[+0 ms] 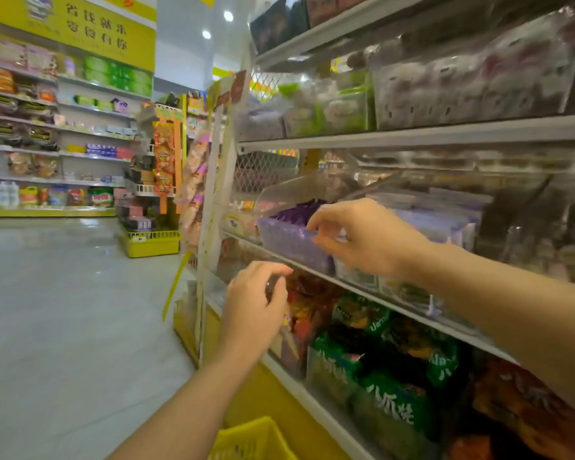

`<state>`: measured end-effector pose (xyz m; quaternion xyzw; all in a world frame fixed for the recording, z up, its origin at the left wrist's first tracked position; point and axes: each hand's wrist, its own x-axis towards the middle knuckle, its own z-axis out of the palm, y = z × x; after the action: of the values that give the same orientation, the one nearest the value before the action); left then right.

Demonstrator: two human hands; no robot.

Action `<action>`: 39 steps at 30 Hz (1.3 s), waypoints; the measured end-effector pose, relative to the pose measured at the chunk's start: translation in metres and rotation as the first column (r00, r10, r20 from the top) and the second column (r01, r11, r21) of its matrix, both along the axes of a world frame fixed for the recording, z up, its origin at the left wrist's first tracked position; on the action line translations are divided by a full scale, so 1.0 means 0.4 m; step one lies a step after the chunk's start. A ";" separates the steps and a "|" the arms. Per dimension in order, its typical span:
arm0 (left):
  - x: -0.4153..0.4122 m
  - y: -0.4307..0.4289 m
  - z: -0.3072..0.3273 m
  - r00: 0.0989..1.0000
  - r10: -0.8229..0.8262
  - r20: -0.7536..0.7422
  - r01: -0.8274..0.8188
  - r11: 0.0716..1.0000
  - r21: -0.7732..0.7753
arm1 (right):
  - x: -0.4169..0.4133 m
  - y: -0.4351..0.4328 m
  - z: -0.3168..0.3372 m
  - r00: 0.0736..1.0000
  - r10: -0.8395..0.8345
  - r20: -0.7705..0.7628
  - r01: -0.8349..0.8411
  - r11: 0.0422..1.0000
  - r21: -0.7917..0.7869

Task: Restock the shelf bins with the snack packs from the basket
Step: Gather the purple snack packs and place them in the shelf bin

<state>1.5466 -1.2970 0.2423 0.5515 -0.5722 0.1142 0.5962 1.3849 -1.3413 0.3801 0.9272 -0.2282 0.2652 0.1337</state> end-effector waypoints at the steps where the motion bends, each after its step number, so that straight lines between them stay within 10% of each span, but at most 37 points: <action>1: 0.024 0.027 -0.047 0.999 0.039 -0.025 -0.039 0.999 0.011 | 0.031 0.017 -0.054 0.999 0.033 -0.011 -0.033 0.999 0.031; 16: 0.295 0.410 -0.761 0.791 0.554 -0.260 -0.303 0.723 0.621 | 0.339 0.132 -0.991 0.948 0.237 -0.212 -0.002 0.669 0.743; 24: 0.347 0.430 -1.067 0.861 0.487 -0.145 0.034 0.231 0.972 | 0.424 0.151 -1.311 0.867 0.343 -0.362 0.182 0.460 0.869; 28: 0.348 0.419 -1.127 0.950 0.284 0.128 -0.127 -0.022 0.992 | 0.446 0.180 -1.427 0.825 0.409 -0.391 0.178 0.468 0.866; 39: 0.329 0.413 -1.137 0.903 0.010 0.429 -0.417 -0.210 0.884 | 0.459 0.217 -1.503 0.770 0.381 -0.512 0.080 0.738 0.670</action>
<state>1.6784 -1.1317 -0.2127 0.8748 -0.4220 -0.1858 -0.1486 1.5686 -1.2547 -0.2211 0.9627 -0.1685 -0.1417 -0.1573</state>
